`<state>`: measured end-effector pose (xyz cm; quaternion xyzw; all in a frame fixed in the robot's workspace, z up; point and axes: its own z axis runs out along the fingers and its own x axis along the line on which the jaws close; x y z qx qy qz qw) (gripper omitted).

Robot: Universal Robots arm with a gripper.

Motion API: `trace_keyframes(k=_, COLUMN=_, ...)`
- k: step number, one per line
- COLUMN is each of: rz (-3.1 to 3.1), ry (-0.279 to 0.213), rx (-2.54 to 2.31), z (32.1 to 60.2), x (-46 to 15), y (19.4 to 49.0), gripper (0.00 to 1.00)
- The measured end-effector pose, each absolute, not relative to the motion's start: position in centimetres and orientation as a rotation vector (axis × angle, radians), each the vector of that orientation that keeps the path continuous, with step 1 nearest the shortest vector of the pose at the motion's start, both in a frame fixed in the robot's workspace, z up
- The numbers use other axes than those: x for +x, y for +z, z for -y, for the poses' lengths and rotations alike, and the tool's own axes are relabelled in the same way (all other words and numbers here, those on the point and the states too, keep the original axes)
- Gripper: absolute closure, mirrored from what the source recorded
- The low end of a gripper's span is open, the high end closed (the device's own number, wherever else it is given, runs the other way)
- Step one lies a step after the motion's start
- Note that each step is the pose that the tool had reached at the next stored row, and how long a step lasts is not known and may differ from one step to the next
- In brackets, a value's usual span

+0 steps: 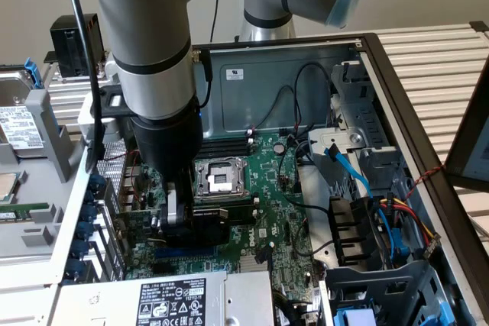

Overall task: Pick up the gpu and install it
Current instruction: 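Insert the gpu into the slot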

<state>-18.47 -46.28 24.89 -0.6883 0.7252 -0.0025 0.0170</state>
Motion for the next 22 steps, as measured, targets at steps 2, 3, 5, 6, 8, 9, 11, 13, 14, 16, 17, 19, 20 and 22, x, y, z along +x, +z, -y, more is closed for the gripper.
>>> trace_keyframes(k=2, rz=-2.253, ry=-0.008, rx=-2.140, z=46.28, x=-18.47, y=24.89, gripper=0.73)
trace_keyframes(k=3, rz=-2.252, ry=-0.008, rx=-2.141, z=46.28, x=-18.47, y=24.89, gripper=0.73)
trace_keyframes(k=5, rz=-2.251, ry=-0.008, rx=-2.143, z=46.28, x=-18.47, y=24.89, gripper=0.73)
trace_keyframes(k=6, rz=-2.250, ry=-0.008, rx=-2.144, z=46.28, x=-18.47, y=24.89, gripper=0.73)
trace_keyframes(k=8, rz=-2.247, ry=-0.008, rx=-2.146, z=46.28, x=-18.47, y=24.89, gripper=0.73)
trace_keyframes(k=9, rz=-2.246, ry=-0.008, rx=-2.148, z=46.28, x=-18.47, y=24.89, gripper=0.73)
trace_keyframes(k=11, rz=-2.245, ry=-0.008, rx=-2.149, z=46.28, x=-18.48, y=24.89, gripper=0.73)
trace_keyframes(k=13, rz=-2.244, ry=-0.008, rx=-2.150, z=46.27, x=-18.52, y=24.89, gripper=0.73)
trace_keyframes(k=14, rz=-2.244, ry=-0.008, rx=-2.150, z=46.26, x=-18.54, y=24.89, gripper=0.73)
trace_keyframes(k=16, rz=-2.244, ry=-0.008, rx=-2.150, z=46.24, x=-18.56, y=24.88, gripper=0.73)
trace_keyframes(k=17, rz=-2.244, ry=-0.008, rx=-2.150, z=46.24, x=-18.56, y=24.88, gripper=0.73)
trace_keyframes(k=19, rz=-2.244, ry=-0.008, rx=-2.150, z=46.24, x=-18.55, y=24.85, gripper=0.73)
trace_keyframes(k=20, rz=-2.244, ry=-0.008, rx=-2.150, z=46.24, x=-18.56, y=24.82, gripper=0.73)
trace_keyframes(k=22, rz=-2.244, ry=-0.008, rx=-2.150, z=46.24, x=-18.57, y=24.77, gripper=0.73)
